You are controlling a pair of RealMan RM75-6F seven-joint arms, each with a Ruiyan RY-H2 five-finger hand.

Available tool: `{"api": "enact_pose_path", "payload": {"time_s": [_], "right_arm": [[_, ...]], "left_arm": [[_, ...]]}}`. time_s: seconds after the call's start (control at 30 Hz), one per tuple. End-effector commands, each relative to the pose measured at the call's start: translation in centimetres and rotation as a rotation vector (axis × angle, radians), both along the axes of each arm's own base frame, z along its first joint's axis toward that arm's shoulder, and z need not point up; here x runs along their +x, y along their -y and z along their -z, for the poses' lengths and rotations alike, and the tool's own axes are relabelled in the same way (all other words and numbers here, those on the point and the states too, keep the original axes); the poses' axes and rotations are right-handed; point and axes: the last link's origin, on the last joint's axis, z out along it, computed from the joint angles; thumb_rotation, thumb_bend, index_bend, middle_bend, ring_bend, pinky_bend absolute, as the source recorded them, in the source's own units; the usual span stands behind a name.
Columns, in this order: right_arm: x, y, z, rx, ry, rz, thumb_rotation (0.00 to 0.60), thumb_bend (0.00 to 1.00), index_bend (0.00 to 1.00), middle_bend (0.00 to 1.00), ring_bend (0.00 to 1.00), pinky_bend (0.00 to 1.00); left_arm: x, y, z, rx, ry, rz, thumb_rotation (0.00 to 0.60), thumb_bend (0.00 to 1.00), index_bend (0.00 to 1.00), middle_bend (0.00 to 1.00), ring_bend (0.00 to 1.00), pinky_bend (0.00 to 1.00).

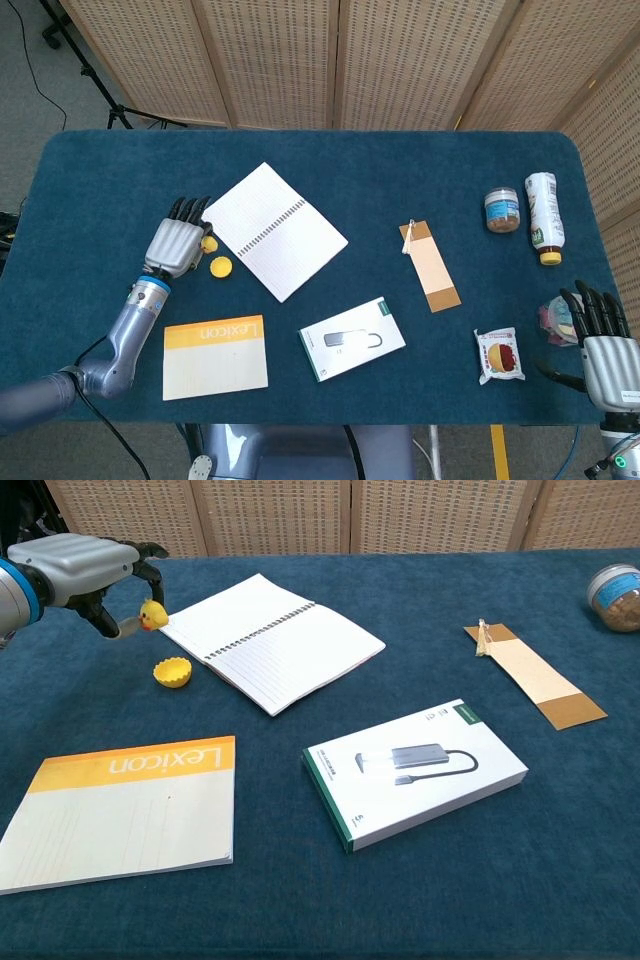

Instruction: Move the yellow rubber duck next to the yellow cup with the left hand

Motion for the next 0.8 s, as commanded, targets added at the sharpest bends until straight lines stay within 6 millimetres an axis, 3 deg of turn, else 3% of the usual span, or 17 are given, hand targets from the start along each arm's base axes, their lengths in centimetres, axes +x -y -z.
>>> {"api": "enact_pose_path", "payload": {"time_s": [0.03,0.8], "right_arm": [[0.0,0.0,-0.1,-0.003,0.002,-0.001,0.6,0.0,0.0,0.0,0.0,0.0],[-0.1,-0.1,-0.2,-0.01,0.006,-0.004,0.6,0.0,0.0,0.0,0.0,0.0]], "left_arm": [[0.4,0.6,0.7,-0.009,-0.019,0.021,0.6,0.51,0.55,0.0,0.0,0.0],[-0.5,1.4,3.0,-0.021,-0.101,0.038,0.6,0.51,0.55,0.0,0.0,0.0]]}}
